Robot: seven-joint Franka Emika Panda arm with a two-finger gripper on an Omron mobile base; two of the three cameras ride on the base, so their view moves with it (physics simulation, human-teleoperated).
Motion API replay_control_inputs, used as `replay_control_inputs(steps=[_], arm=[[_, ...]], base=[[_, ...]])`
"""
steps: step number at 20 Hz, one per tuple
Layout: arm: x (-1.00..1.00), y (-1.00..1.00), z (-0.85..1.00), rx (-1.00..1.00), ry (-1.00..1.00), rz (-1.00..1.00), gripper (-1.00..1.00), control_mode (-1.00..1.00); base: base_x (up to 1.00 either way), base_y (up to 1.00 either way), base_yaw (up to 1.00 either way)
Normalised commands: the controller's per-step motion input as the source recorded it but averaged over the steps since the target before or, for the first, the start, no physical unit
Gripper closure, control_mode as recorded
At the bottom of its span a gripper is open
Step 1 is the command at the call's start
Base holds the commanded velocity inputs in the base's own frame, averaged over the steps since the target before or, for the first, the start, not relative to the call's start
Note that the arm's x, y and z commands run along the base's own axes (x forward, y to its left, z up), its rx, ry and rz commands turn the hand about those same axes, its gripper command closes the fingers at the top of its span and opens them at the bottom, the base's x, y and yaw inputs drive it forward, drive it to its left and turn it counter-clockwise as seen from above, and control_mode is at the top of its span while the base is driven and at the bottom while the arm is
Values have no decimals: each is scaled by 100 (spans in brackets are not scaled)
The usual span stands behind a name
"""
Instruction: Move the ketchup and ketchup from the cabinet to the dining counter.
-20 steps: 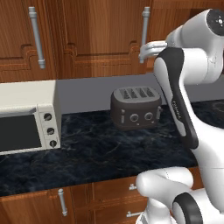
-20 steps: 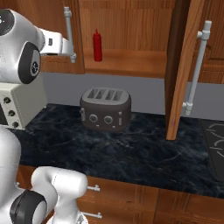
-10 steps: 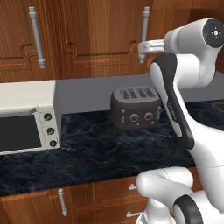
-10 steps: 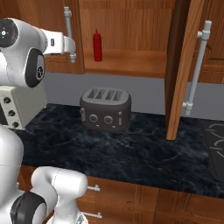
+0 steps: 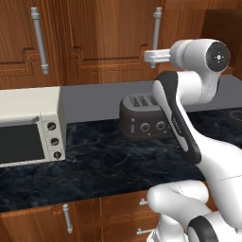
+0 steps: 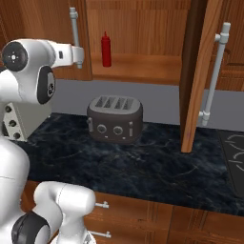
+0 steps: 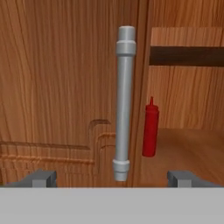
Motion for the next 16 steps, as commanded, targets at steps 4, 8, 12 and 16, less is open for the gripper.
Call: replay_control_inputs(steps=[4,8,12,16], arm=[[31,0,0,0,5,0,-100,-100],[31,0,0,0,7,0,-100,-100],[31,0,0,0,6,0,-100,-100],[33,2,-11,0,5,0,-100,-100]], base=[[0,0,0],[0,0,0],[0,0,0],[0,0,0]])
